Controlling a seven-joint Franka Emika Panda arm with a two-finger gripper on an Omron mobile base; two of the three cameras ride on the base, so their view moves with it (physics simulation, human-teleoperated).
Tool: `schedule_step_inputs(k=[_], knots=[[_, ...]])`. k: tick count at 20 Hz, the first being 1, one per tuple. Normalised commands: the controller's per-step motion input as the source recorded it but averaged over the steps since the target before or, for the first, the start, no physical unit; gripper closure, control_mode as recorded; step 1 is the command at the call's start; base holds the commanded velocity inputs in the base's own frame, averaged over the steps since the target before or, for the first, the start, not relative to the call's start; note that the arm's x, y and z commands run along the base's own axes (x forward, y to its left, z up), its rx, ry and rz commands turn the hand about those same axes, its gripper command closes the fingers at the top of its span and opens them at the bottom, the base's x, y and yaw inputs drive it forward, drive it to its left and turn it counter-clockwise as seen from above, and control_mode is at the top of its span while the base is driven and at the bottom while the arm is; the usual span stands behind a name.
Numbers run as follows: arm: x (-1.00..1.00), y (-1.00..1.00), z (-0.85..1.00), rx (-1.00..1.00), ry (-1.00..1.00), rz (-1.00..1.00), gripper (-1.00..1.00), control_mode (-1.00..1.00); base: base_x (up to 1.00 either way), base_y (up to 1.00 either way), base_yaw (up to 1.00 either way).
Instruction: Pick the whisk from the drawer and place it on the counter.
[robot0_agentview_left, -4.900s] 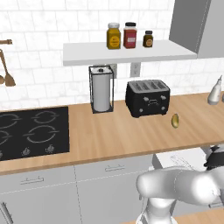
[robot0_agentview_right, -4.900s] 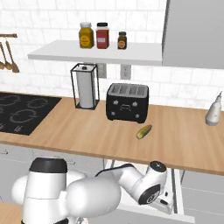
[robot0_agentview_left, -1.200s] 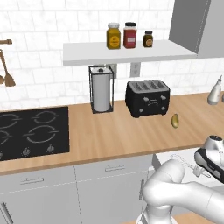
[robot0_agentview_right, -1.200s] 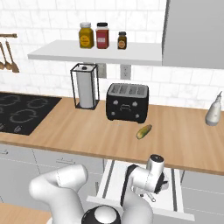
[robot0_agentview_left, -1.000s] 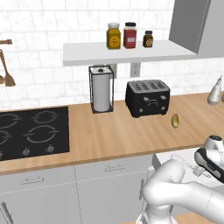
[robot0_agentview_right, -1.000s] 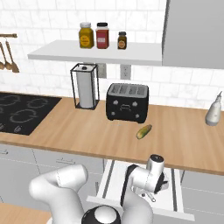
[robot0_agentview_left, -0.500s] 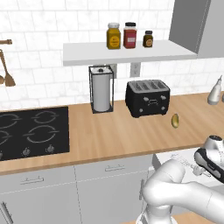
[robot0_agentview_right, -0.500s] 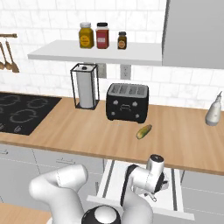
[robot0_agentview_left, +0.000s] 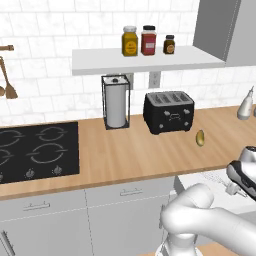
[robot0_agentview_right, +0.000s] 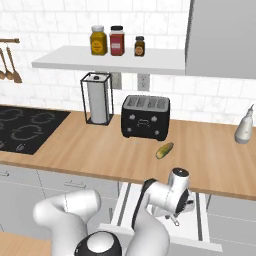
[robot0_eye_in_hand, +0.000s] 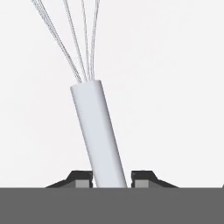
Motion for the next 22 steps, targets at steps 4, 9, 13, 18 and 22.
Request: schedule_step_inputs(k=[4, 9, 13, 18, 22], knots=[[-0.26, 0.0, 0.47, 0.0, 0.0, 0.01, 1.0, -1.0, 0.0, 0.0, 0.0], [-0.55, 0.0, 0.06, -0.04, 0.0, 0.07, 1.0, -1.0, 0.0, 0.0, 0.0], [-0.65, 0.0, 0.0, -0.02, 0.0, 0.06, 1.0, -1.0, 0.0, 0.0, 0.0], [-0.7, 0.0, 0.19, 0.0, 0.0, 0.08, 1.0, -1.0, 0.0, 0.0, 0.0], [-0.16, 0.0, 0.72, 0.01, 0.0, 0.17, 1.0, -1.0, 0.0, 0.0, 0.0]])
